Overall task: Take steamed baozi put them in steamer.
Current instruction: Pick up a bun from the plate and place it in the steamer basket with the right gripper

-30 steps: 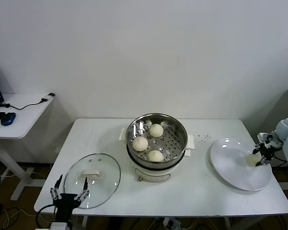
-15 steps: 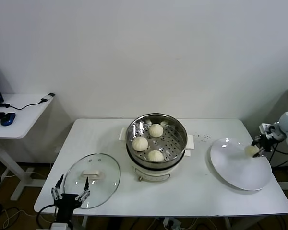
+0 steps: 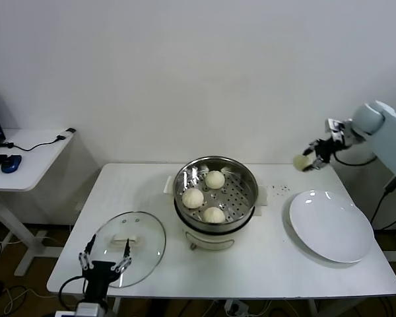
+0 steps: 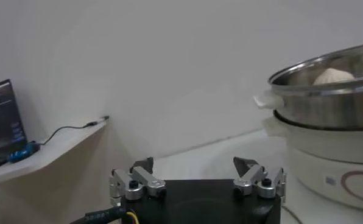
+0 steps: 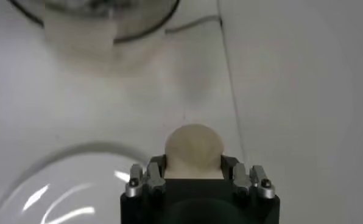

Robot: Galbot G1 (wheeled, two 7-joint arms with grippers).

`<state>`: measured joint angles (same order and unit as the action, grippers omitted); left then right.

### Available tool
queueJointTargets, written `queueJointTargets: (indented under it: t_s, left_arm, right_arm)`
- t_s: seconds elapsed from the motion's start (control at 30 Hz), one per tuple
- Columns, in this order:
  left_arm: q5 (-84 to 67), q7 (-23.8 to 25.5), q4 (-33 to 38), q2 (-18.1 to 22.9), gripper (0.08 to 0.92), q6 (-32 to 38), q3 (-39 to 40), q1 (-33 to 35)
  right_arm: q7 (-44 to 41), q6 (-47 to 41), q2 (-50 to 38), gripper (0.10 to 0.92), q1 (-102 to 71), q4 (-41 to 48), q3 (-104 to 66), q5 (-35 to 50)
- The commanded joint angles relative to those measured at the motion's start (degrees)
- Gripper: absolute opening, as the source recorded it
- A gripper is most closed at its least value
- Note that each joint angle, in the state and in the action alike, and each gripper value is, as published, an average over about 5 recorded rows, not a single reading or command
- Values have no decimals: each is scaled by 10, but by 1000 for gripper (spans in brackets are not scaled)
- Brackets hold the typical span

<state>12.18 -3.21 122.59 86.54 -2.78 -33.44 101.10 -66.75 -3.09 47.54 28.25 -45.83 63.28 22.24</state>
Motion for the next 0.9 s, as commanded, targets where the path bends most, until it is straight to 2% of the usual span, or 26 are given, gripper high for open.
queueJointTargets:
  t_s: [0.03,0.33,0.9]
  left_arm:
    - [5,1,-6,-1,823,6,25,-6]
    - [0,2,-10,-1,823,7,32,-18]
    - [-13,3,-26,-4,823,11,17,-24]
  right_arm:
    - [35,-90,77,602,198,-120,276,284]
    - [64,-118,146,602,200,-174,350,327]
    - [83,-128,210,597,94,-133,353,257]
